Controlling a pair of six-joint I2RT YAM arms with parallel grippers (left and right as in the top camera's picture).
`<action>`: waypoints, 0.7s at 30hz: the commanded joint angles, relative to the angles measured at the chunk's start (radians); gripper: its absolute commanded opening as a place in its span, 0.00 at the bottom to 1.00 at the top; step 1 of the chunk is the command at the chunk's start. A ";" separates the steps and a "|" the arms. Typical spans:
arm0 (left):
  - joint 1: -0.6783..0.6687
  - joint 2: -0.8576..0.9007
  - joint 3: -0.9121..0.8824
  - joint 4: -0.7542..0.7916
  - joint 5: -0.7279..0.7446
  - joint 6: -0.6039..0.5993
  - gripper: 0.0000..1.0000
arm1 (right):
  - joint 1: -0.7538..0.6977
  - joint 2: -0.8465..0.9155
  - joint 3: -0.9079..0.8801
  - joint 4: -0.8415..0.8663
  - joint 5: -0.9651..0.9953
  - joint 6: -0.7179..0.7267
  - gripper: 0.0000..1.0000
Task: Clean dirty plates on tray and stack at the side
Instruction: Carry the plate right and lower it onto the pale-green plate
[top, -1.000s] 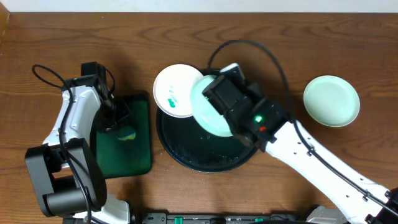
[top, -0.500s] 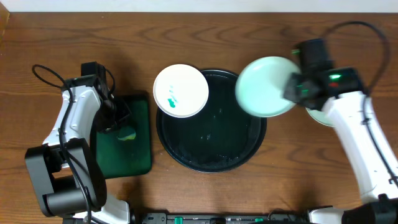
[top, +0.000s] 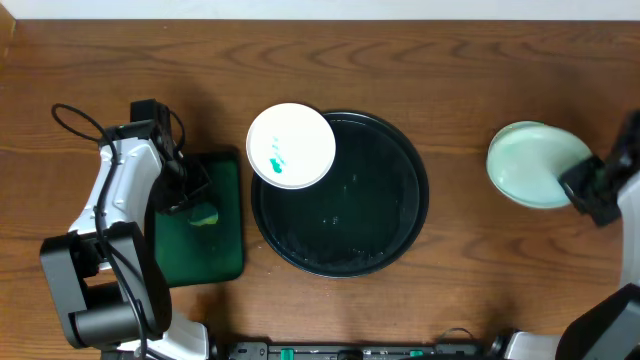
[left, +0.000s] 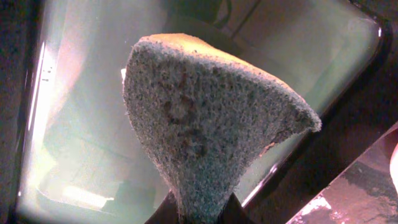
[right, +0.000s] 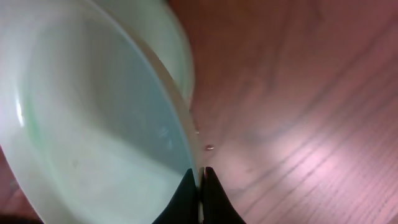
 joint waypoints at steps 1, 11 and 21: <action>0.002 0.000 -0.006 -0.005 -0.001 0.010 0.07 | -0.056 0.002 -0.054 0.039 -0.050 -0.019 0.01; 0.002 0.000 -0.006 -0.005 -0.001 0.010 0.07 | -0.089 0.071 -0.119 0.179 -0.056 -0.002 0.01; 0.002 0.000 -0.006 -0.017 -0.002 0.017 0.08 | -0.084 0.219 -0.119 0.275 -0.145 -0.004 0.01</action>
